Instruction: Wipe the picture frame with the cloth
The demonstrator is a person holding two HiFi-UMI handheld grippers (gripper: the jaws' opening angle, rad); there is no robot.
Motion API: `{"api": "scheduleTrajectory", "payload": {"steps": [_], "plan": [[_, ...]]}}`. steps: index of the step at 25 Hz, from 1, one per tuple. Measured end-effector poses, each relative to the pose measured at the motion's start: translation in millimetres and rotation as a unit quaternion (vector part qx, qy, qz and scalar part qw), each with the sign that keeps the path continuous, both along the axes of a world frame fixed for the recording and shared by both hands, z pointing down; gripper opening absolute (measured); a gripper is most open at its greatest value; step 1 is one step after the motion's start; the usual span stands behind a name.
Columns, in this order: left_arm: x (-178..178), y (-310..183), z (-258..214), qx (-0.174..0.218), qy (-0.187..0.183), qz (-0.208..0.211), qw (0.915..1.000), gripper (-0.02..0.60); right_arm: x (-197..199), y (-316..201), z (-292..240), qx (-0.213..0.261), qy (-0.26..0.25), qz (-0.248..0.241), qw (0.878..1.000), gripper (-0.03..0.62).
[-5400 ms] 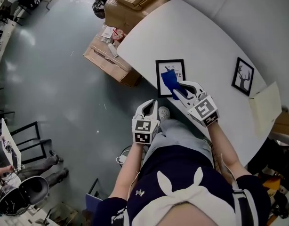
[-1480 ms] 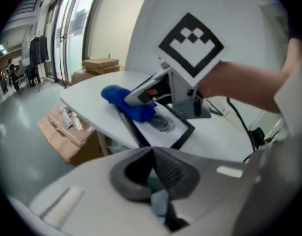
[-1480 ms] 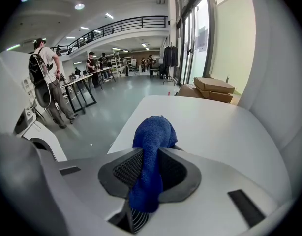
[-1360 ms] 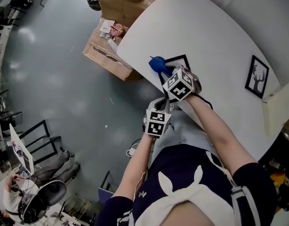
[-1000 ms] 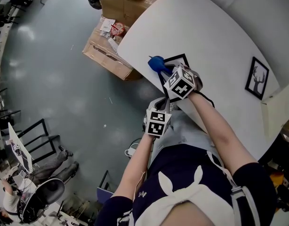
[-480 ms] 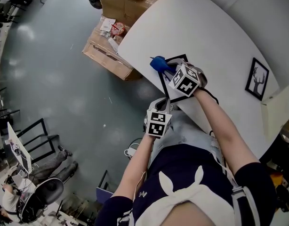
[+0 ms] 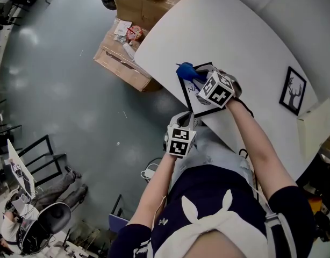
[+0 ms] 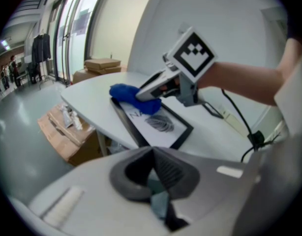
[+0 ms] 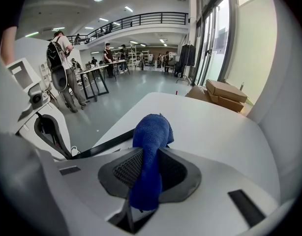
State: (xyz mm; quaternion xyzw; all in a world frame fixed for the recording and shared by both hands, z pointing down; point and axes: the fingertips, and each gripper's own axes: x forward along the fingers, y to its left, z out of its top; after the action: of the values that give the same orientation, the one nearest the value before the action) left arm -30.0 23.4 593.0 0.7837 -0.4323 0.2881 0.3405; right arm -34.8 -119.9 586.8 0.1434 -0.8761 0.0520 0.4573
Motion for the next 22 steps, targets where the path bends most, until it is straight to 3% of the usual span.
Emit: {"api": "scheduleTrajectory", "payload": {"steps": [22], "plan": [[0,0,0,0.002,-0.004,-0.008,1.0,0.002,8,10,1,-0.012,-0.025,0.02,0.999,0.083]]}}
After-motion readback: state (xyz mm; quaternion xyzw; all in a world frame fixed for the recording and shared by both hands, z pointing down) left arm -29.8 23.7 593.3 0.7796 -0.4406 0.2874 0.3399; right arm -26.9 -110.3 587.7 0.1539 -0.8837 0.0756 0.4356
